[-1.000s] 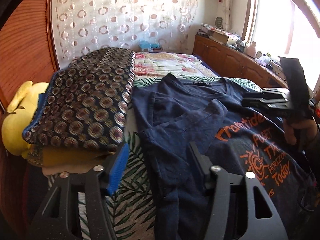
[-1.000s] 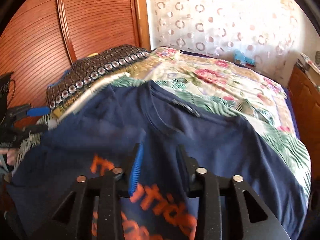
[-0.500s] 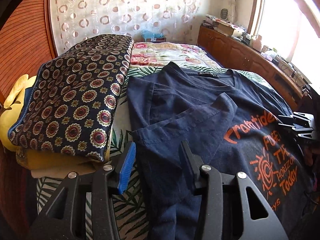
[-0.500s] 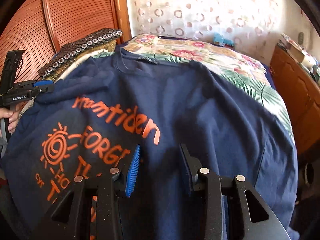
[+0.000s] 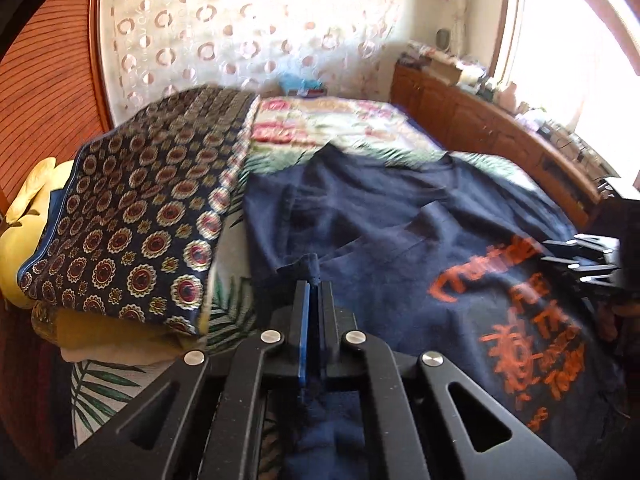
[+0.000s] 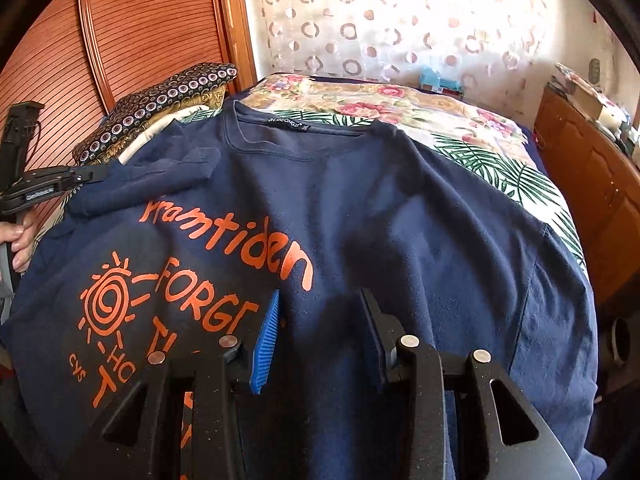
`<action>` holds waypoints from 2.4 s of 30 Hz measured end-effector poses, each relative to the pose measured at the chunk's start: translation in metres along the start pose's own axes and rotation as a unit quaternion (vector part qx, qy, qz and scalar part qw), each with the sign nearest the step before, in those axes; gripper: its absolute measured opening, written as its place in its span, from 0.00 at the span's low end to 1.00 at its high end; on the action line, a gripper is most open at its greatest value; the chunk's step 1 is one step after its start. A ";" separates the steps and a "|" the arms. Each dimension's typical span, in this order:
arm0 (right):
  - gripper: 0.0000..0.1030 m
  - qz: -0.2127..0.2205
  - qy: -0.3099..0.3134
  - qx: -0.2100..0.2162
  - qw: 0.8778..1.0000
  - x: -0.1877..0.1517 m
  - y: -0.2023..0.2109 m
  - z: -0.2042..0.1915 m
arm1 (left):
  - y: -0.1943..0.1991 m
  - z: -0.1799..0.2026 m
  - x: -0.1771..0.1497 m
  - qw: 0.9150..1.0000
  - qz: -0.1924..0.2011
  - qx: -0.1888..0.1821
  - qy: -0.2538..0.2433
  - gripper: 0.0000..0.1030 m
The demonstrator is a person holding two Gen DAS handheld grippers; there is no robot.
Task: Fold small clothes
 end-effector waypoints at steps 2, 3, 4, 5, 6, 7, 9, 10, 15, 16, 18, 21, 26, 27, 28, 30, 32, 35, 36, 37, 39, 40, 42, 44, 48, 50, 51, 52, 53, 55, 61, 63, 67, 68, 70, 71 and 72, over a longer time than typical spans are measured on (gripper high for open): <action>0.39 0.000 0.001 -0.001 1.000 0.000 0.000 0.000 | 0.012 0.010 0.001 1.000 0.015 -0.010 -0.008 0.04; 0.39 -0.001 0.001 -0.001 1.000 0.000 0.000 0.000 | 0.019 0.016 0.001 1.000 0.024 -0.016 -0.014 0.04; 0.39 -0.001 0.001 -0.002 1.000 0.001 0.000 0.000 | 0.024 0.021 0.001 0.999 0.029 -0.021 -0.018 0.04; 0.39 -0.001 0.002 -0.003 1.000 0.001 0.000 0.000 | 0.028 0.026 0.001 0.999 0.033 -0.025 -0.022 0.04; 0.39 -0.001 0.003 -0.004 1.000 0.001 0.000 0.000 | 0.033 0.032 0.000 0.999 0.036 -0.028 -0.028 0.04; 0.39 -0.001 0.004 -0.005 1.000 0.001 0.001 0.000 | 0.035 0.036 -0.001 0.998 0.037 -0.028 -0.031 0.04; 0.40 -0.002 0.007 -0.008 1.000 0.000 0.001 -0.001 | 0.040 0.044 -0.004 0.998 0.038 -0.031 -0.040 0.04; 0.41 -0.003 0.009 -0.009 1.000 0.000 0.001 -0.002 | 0.041 0.047 -0.007 0.998 0.038 -0.034 -0.042 0.04; 0.42 -0.004 0.019 -0.018 1.000 0.000 0.001 -0.004 | 0.043 0.061 -0.025 0.998 0.028 -0.038 -0.052 0.04; 0.42 -0.004 0.019 -0.017 1.000 0.000 0.001 -0.004 | 0.043 0.063 -0.030 0.998 0.026 -0.039 -0.052 0.04; 0.42 -0.004 0.017 -0.017 1.000 0.001 0.001 -0.002 | 0.045 0.065 -0.037 0.998 0.023 -0.037 -0.053 0.04; 0.42 -0.003 0.018 -0.020 1.000 0.001 0.001 -0.001 | 0.047 0.068 -0.046 0.998 0.020 -0.036 -0.054 0.04; 0.43 -0.003 0.019 -0.024 1.000 0.001 0.000 0.000 | 0.052 0.075 -0.060 0.998 0.016 -0.033 -0.058 0.04; 0.43 -0.004 0.019 -0.024 1.000 0.001 0.000 0.000 | 0.053 0.076 -0.062 0.998 0.014 -0.031 -0.059 0.04; 0.43 -0.004 0.019 -0.023 1.000 0.001 0.000 0.001 | 0.054 0.077 -0.064 0.998 0.014 -0.031 -0.061 0.04; 0.44 -0.004 0.019 -0.023 1.000 0.002 0.000 0.001 | 0.059 0.077 -0.066 0.998 0.015 -0.034 -0.060 0.04; 0.44 -0.003 0.020 -0.026 0.999 0.001 0.000 0.001 | 0.064 0.078 -0.067 0.998 0.017 -0.036 -0.058 0.04; 0.45 -0.003 0.019 -0.027 0.999 0.002 0.000 0.002 | 0.073 0.080 -0.067 0.997 0.026 -0.037 -0.063 0.04; 0.45 -0.003 0.018 -0.027 0.999 0.002 0.001 0.002 | 0.076 0.081 -0.066 0.997 0.032 -0.036 -0.064 0.04; 0.45 -0.003 0.019 -0.027 0.999 0.002 0.001 0.003 | 0.078 0.081 -0.064 0.997 0.034 -0.035 -0.064 0.07; 0.46 -0.003 0.020 -0.028 0.999 0.002 0.001 0.003 | 0.080 0.082 -0.061 0.997 0.040 -0.032 -0.062 0.14; 0.46 -0.003 0.020 -0.028 0.999 0.002 0.001 0.003 | 0.080 0.082 -0.058 0.997 0.042 -0.031 -0.062 0.21; 0.46 -0.003 0.020 -0.028 0.999 0.002 0.001 0.003 | 0.077 0.082 -0.054 0.997 0.043 -0.034 -0.061 0.30; 0.46 -0.002 0.020 -0.028 0.999 0.002 0.001 0.003 | 0.072 0.084 -0.050 0.997 0.039 -0.037 -0.062 0.38; 0.46 -0.003 0.021 -0.030 0.999 0.002 0.001 0.003 | 0.052 0.088 -0.046 0.997 0.019 -0.030 -0.066 0.39; 0.46 -0.002 0.021 -0.030 0.999 0.002 0.001 0.003 | 0.039 0.088 -0.046 0.998 0.003 -0.035 -0.061 0.39; 0.47 -0.002 0.021 -0.030 0.999 0.002 0.001 0.003 | 0.035 0.089 -0.047 0.997 -0.004 -0.039 -0.060 0.39; 0.47 -0.002 0.021 -0.030 0.999 0.002 0.001 0.003 | 0.030 0.089 -0.048 0.997 -0.011 -0.043 -0.059 0.38; 0.47 -0.002 0.021 -0.030 0.999 0.002 0.001 0.003 | 0.024 0.090 -0.049 0.997 -0.021 -0.043 -0.058 0.38; 0.47 -0.002 0.021 -0.030 0.999 0.002 0.001 0.003 | 0.016 0.090 -0.049 0.997 -0.032 -0.034 -0.060 0.31; 0.47 -0.002 0.021 -0.030 0.999 0.002 0.001 0.003 | 0.021 0.092 -0.052 0.997 -0.024 -0.034 -0.066 0.04; 0.47 -0.002 0.021 -0.030 0.999 0.002 0.001 0.003 | 0.035 0.096 -0.051 0.997 -0.004 -0.041 -0.069 0.04; 0.47 -0.002 0.021 -0.030 0.999 0.002 0.001 0.003 | 0.057 0.106 -0.057 0.995 0.005 -0.055 -0.079 0.04; 0.47 -0.002 0.021 -0.030 0.999 0.002 0.001 0.003 | 0.059 0.107 -0.059 0.995 0.004 -0.055 -0.080 0.04; 0.47 -0.002 0.021 -0.030 0.999 0.002 0.001 0.003 | 0.063 0.109 -0.060 0.995 0.006 -0.049 -0.085 0.04; 0.47 -0.002 0.021 -0.030 0.999 0.002 0.001 0.003 | 0.064 0.109 -0.060 0.995 0.008 -0.045 -0.088 0.04; 0.47 -0.002 0.021 -0.030 0.999 0.002 0.001 0.003 | 0.064 0.109 -0.059 0.995 0.009 -0.038 -0.088 0.04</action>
Point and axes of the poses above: each gripper's, at about its wrist camera, not at the fingertips, and y roughly against the way its jaws point, z to its right, x to its top, the point moved 3 cm from there along -y, roughly the way its jaws point, and after that the axes turned 3 degrees about -y, right-handed, at the moved point
